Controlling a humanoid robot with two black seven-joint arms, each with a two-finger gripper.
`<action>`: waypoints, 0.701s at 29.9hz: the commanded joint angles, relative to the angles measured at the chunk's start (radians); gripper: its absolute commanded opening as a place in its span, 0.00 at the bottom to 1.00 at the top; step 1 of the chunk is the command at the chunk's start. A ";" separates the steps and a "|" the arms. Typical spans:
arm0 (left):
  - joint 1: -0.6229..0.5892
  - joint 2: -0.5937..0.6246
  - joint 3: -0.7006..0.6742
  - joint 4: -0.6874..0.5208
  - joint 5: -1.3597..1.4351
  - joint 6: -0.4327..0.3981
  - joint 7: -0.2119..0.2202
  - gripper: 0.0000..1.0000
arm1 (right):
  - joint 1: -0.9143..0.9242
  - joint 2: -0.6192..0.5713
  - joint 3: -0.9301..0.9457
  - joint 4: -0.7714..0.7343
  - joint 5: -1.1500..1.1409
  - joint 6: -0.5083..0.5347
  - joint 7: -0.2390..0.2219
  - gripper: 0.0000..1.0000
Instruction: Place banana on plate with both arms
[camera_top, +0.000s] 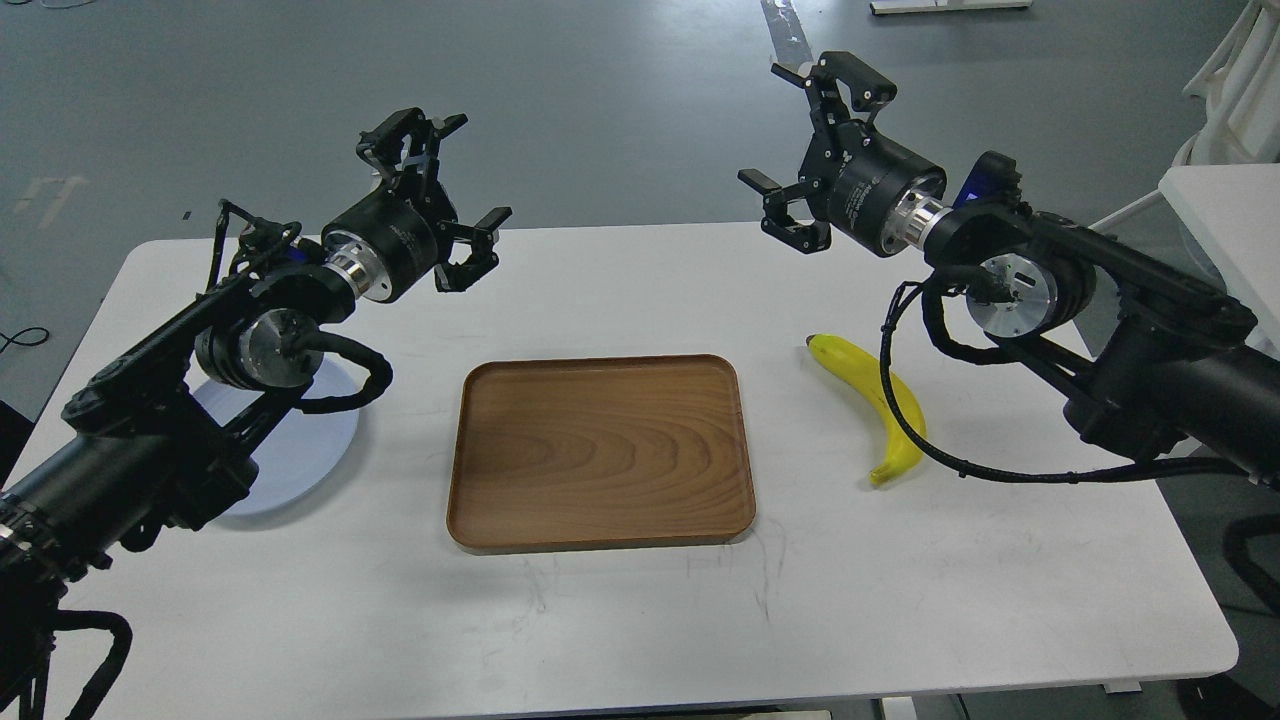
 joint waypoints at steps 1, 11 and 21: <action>0.000 0.000 0.000 -0.001 0.002 0.000 0.000 0.98 | 0.000 -0.001 0.000 0.001 0.000 -0.001 0.000 1.00; 0.002 0.000 0.006 -0.001 0.002 0.000 0.000 0.98 | 0.001 0.002 0.000 0.001 0.000 -0.001 0.000 1.00; 0.000 0.015 0.003 -0.003 0.009 0.006 -0.003 0.98 | 0.000 -0.004 0.000 0.002 0.000 -0.001 0.000 1.00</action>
